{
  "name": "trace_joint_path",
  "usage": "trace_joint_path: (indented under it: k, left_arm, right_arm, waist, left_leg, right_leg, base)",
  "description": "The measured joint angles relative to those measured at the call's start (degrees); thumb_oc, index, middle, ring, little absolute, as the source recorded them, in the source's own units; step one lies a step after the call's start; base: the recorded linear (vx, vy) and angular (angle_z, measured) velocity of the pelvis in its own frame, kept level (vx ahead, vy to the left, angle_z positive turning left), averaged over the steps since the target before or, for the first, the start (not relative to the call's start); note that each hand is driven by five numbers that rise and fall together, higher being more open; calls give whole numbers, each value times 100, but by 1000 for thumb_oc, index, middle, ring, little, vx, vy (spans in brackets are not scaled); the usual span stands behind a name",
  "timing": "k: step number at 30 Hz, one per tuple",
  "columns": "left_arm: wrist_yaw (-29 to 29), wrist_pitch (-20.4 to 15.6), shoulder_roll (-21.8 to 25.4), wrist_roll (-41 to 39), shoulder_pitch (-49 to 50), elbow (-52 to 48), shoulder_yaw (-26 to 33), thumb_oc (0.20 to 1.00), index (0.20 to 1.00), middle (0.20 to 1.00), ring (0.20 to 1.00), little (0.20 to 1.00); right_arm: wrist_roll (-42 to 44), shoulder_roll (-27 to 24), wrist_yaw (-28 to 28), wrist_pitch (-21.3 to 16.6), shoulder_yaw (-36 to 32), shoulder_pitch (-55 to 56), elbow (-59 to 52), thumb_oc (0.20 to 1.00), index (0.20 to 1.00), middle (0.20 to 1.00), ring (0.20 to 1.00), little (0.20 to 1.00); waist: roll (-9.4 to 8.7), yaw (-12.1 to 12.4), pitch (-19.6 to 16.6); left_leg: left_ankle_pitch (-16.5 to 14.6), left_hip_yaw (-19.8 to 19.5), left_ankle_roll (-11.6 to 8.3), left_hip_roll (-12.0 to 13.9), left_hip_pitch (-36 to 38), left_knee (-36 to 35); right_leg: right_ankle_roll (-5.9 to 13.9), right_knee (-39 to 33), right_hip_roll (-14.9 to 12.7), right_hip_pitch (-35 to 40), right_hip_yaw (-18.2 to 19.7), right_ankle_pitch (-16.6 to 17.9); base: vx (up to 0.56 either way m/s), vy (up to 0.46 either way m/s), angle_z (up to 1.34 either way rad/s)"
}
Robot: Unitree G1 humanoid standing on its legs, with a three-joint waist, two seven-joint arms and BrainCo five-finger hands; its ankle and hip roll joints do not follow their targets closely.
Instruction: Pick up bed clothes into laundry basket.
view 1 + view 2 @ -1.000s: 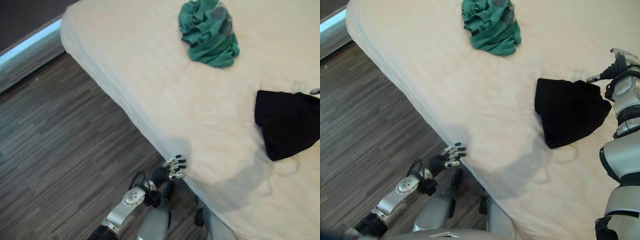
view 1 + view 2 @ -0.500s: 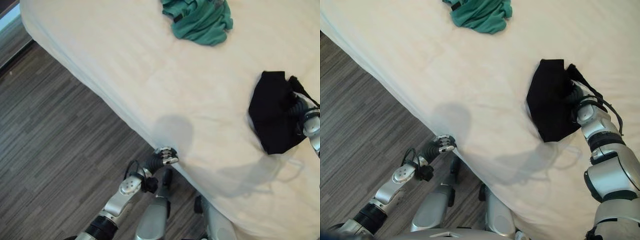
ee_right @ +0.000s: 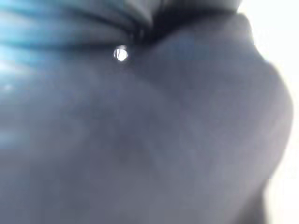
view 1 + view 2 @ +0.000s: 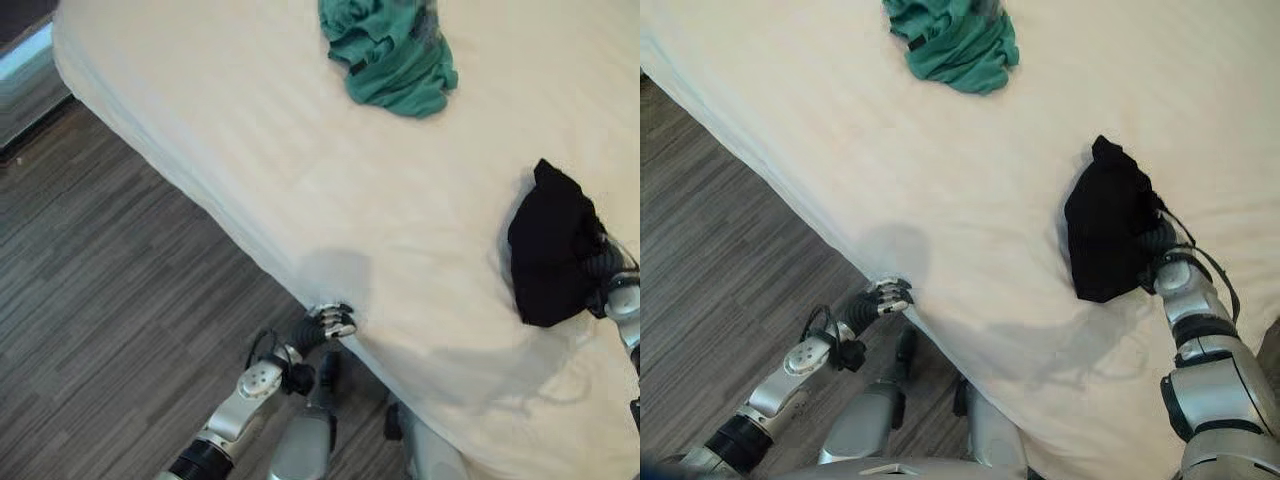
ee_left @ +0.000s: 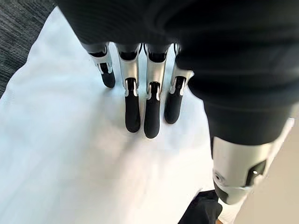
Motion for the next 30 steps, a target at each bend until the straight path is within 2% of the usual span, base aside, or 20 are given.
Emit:
trace_joint_path:
  k: [3,6,10,11,13,14,16,18,19,20,21,22,23,24,25,26,27,28,29,30]
  left_arm:
    - [-16,0,13,-2,140,-1,8,1000,1000,1000,1000,1000]
    - [-73,1,58,-1,195,-4,17,1000,1000,1000,1000,1000]
    - [-121,2,109,1,311,-20,58,1000,1000,1000,1000,1000]
    - [-121,2,123,0,304,-21,66,1000,1000,1000,1000,1000]
    - [-120,1,119,2,300,-26,69,1000,1000,1000,1000,1000]
    - [-115,5,82,11,320,-24,153,1000,1000,1000,1000,1000]
    - [-111,2,40,12,330,-27,195,1000,1000,1000,1000,1000]
    - [-110,5,-135,12,248,-24,213,1000,1000,1000,1000,1000]
    - [-120,9,-198,12,126,-25,182,1000,1000,1000,1000,1000]
    - [-120,14,-202,12,69,-23,183,1000,1000,1000,1000,1000]
    - [-117,17,-177,12,4,-7,226,1000,1000,1000,1000,1000]
    - [-118,27,-175,12,-27,-4,266,1000,1000,1000,1000,1000]
    - [-118,33,-186,12,-95,19,275,1000,1000,1000,1000,1000]
    - [-137,56,-221,45,-261,136,235,1000,1000,1000,1000,1000]
    - [-183,61,-292,152,-252,153,274,1000,1000,1000,1000,1000]
    - [-223,48,-323,233,-262,117,221,1000,1000,1000,1000,1000]
    - [-284,49,-306,249,-212,-16,225,1000,1000,1000,1000,1000]
    - [-299,68,-233,349,-475,140,191,1000,1000,1000,1000,1000]
    - [-299,86,-183,420,-499,169,169,1000,1000,1000,1000,1000]
    - [-323,99,-138,447,-606,166,70,1000,1000,1000,1000,1000]
  right_arm:
    - [-1,167,-5,2,-186,503,174,200,200,200,200,200]
    - [-86,176,-13,39,-179,774,214,200,200,200,200,200]
    - [-456,20,3,98,-54,1093,146,200,200,200,200,200]
    - [-469,-81,42,127,-73,1136,2,200,200,200,200,200]
    - [-472,-90,42,152,-135,1191,-51,200,200,200,200,200]
    - [-440,-93,51,295,-377,1427,-427,200,200,200,200,200]
    - [-332,-90,63,305,-494,1616,-585,200,200,200,200,200]
    - [13,-67,104,301,-924,1945,-848,200,200,200,200,200]
    - [271,11,98,325,-1089,2002,-920,200,200,200,200,200]
    - [416,121,76,335,-1143,1998,-963,200,200,200,200,200]
    - [602,382,39,395,-1162,1964,-1127,200,200,200,200,200]
    - [665,508,40,435,-1187,2027,-1344,200,200,200,200,200]
    - [709,581,63,434,-1176,2144,-1620,200,200,200,200,200]
    - [798,672,173,447,-1324,2507,-2259,200,200,200,200,200]
    - [811,701,263,433,-1416,2723,-2559,200,200,200,200,200]
    - [834,658,317,423,-1477,2913,-2781,200,200,200,200,200]
    - [840,590,378,433,-1580,3051,-2966,200,200,200,200,200]
    - [908,874,401,446,-1863,3264,-3116,200,200,200,200,200]
    - [983,952,445,444,-1832,3289,-3123,200,200,200,200,200]
    - [1041,1010,504,429,-1837,3389,-3129,200,200,200,200,200]
  waist:
    - [18,-20,-221]
    - [78,-29,-272]
    - [341,-151,-404]
    - [456,-167,-414]
    - [553,-189,-449]
    - [671,-285,-433]
    - [739,-281,-427]
    - [756,-326,-387]
    - [695,-443,-305]
    - [627,-488,-265]
    - [404,-487,-169]
    - [298,-495,-140]
    - [142,-524,-92]
    - [211,-675,-74]
    - [356,-776,-117]
    - [634,-759,-170]
    - [946,-745,-218]
    - [737,-912,-181]
    - [615,-928,-263]
    - [544,-946,-317]
  left_leg:
    - [-3,-27,-3,7,107,-22]
    - [-3,-48,-3,13,250,-27]
    - [11,-192,22,3,381,-29]
    - [13,-204,27,1,469,-29]
    - [-9,-240,8,10,516,-30]
    - [-26,-351,29,32,644,-32]
    - [-55,-357,-15,77,705,-16]
    - [-187,-265,-117,95,569,250]
    - [-232,104,-160,174,482,515]
    - [-235,230,-150,255,438,681]
    - [-281,11,-217,418,474,1109]
    - [-329,-69,-283,469,499,1289]
    - [-361,-148,-380,636,550,1428]
    - [-435,-124,-493,883,664,1496]
    - [-399,2,-361,1127,780,1358]
    - [-310,-66,-301,1401,967,1127]
    - [-905,-96,-103,1655,1161,828]
    - [-1234,-316,-613,1360,1344,730]
    - [-1254,-318,-456,1181,1396,694]
    - [-1266,-258,-472,1005,1361,792]
  right_leg:
    - [30,-6,-27,104,-10,-50]
    - [23,-7,-22,260,-36,-64]
    - [17,4,-49,453,-160,-88]
    - [8,3,-56,543,-171,-105]
    - [4,4,-57,608,-203,-109]
    - [-20,4,-50,784,-318,-133]
    - [-52,4,-5,915,-349,-160]
    - [-141,4,-43,968,-409,-202]
    - [-299,6,-146,988,-519,-170]
    - [-319,-12,-205,995,-486,-180]
    - [-326,-19,-307,1011,-324,-177]
    - [-321,-4,-368,992,-240,-181]
    - [-297,-21,-487,949,-125,-198]
    - [-30,5,-539,930,-54,-392]
    - [194,52,-503,876,-151,-558]
    - [321,301,-369,728,-104,-660]
    - [152,1397,-124,237,-59,-746]
    - [277,1739,-300,118,280,-969]
    - [303,1505,-400,160,511,-862]
    - [312,1191,-468,287,709,-763]
  base:
    - [27,-41,0]
    - [14,-27,6]
    - [-27,-6,15]
    - [0,-35,10]
    - [3,-67,15]
    - [-37,-78,25]
    - [-87,-7,17]
    - [-101,104,29]
    - [-34,118,40]
    - [35,126,8]
    - [36,92,-25]
    - [69,224,-44]
    - [113,312,-21]
    - [117,311,-9]
    - [118,306,-16]
    - [55,320,-50]
    - [63,468,-51]
    - [18,482,-52]
    - [-24,338,-34]
    - [-50,472,-41]
